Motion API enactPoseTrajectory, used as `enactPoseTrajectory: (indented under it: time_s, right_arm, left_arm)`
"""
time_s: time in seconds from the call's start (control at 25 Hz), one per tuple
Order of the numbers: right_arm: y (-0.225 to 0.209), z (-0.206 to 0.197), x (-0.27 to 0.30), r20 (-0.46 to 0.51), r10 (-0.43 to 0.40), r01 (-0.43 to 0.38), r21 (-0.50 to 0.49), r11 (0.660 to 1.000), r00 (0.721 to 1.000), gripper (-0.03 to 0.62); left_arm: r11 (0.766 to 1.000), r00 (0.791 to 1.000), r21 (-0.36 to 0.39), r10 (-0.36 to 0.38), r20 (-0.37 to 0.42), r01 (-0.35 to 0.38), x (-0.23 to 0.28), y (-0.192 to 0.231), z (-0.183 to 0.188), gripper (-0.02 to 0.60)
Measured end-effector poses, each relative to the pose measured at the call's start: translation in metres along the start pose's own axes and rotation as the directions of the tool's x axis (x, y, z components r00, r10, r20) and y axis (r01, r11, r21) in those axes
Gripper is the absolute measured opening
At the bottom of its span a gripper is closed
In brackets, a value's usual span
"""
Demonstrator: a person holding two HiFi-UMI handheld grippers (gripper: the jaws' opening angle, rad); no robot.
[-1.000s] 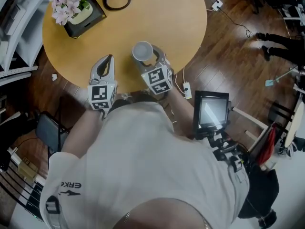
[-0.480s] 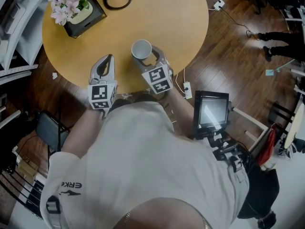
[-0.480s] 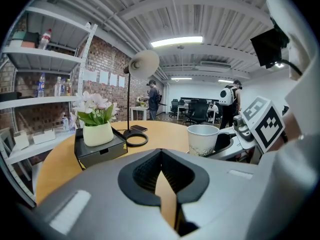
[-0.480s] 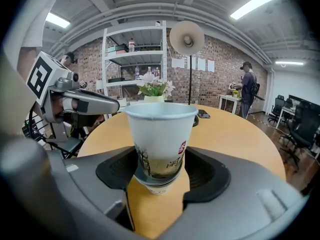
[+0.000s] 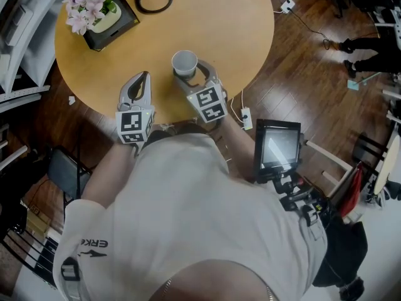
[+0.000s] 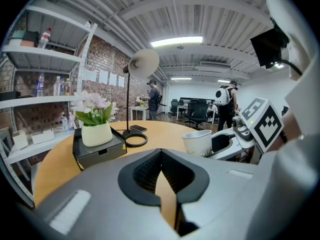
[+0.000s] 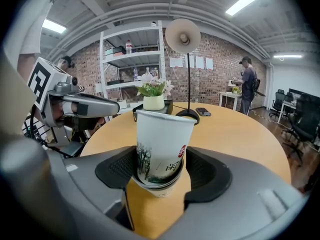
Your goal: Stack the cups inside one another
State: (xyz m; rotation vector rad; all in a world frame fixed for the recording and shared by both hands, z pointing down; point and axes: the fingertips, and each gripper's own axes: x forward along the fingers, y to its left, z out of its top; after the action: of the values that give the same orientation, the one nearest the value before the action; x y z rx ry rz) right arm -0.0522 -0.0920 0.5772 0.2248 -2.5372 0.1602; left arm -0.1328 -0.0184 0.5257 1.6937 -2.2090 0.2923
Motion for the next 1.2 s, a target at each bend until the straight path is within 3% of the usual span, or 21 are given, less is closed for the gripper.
enactPoseTrajectory:
  time_s: [1.2]
  right_arm:
    - [0.0052, 0.0074, -0.0005, -0.007, 0.013, -0.013, -0.020, 1.000, 1.000, 0.426]
  left_arm:
    - [0.999, 0.999, 0.005, -0.032, 0.023, 0.032, 0.0055, 0.0015, 0.0061, 0.002]
